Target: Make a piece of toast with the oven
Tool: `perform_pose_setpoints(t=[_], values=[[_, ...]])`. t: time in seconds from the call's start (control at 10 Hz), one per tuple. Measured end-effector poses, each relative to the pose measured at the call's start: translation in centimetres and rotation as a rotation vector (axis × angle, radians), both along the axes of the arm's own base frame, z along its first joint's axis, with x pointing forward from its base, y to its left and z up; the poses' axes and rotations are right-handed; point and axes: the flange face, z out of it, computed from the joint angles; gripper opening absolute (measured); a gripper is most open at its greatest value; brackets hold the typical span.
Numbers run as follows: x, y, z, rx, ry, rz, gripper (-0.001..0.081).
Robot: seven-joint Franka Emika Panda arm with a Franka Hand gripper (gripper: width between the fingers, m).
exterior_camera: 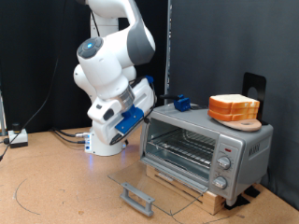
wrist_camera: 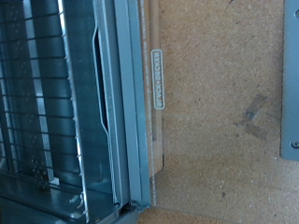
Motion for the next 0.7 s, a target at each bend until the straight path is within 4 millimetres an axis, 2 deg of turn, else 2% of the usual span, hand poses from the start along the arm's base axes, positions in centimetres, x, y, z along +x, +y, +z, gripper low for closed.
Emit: perform_pose_setpoints(t=[0.2, 0.3, 0.5, 0.7], values=[[-1.7, 0.4, 1.6, -0.011, -0.023, 0.002, 0.0807], [-1.7, 0.4, 1.5, -0.01, -0.022, 0.004, 0.0807], [-2.1, 2.0, 2.3, 0.078, -0.045, 0.12, 0.0807], [-2.8, 3.8, 4.4, 0.183, -0.142, 0.307, 0.0807]])
